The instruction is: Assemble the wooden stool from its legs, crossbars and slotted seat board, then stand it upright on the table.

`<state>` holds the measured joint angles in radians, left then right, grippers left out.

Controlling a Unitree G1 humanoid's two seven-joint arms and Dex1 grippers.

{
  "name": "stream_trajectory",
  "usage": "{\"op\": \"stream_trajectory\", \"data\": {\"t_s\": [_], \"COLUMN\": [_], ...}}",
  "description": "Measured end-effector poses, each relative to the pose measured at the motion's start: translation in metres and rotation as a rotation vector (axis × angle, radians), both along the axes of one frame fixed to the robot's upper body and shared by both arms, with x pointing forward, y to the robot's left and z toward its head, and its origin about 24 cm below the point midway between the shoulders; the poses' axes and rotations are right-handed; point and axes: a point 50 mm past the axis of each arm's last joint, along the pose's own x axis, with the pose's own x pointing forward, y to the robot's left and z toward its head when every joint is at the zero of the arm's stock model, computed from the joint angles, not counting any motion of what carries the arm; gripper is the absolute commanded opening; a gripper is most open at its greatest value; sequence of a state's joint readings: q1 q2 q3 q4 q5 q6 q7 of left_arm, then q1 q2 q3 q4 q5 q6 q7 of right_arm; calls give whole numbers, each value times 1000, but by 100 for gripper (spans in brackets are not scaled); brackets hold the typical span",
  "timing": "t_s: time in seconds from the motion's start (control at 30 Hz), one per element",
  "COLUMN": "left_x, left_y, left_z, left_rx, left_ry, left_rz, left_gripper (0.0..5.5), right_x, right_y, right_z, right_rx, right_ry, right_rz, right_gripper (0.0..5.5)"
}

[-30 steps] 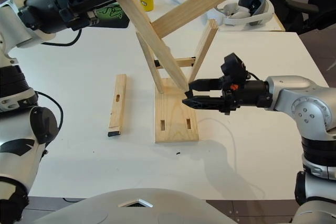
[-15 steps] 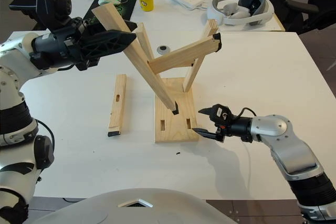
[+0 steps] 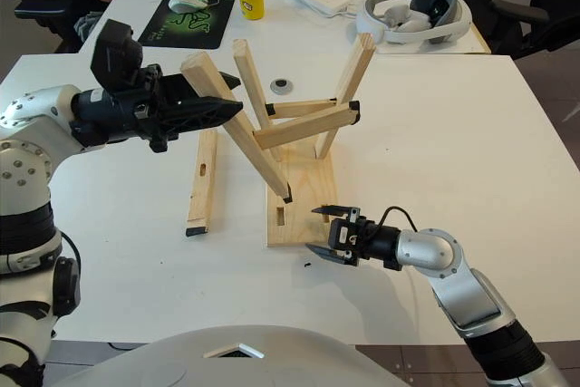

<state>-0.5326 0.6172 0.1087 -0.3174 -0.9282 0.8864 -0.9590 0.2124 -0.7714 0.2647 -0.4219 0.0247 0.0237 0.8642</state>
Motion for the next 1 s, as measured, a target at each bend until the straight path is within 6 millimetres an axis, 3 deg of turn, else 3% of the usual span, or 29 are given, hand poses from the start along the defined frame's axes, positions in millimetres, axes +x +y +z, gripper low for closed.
{"op": "stream_trajectory", "data": {"t_s": [0.3,0.67,0.77,1.0], "left_x": [-3,-1,-4,-6], "left_y": [-1,-4,-6,-8], "left_z": [-9,-24,-34,-38], "left_rx": [23,104,114,94], "left_ry": [7,-117,-114,-114], "left_rz": [-9,44,26,9], "left_gripper": [207,207,207,207], "right_x": [2,9,10,14], "right_y": [2,1,1,0], "right_z": [-13,-13,-13,-12], "right_rx": [-123,-150,-150,-154], "right_ry": [-66,-117,-110,-97], "right_rz": [-16,-39,-38,-32], "right_gripper": [337,337,337,337]}}
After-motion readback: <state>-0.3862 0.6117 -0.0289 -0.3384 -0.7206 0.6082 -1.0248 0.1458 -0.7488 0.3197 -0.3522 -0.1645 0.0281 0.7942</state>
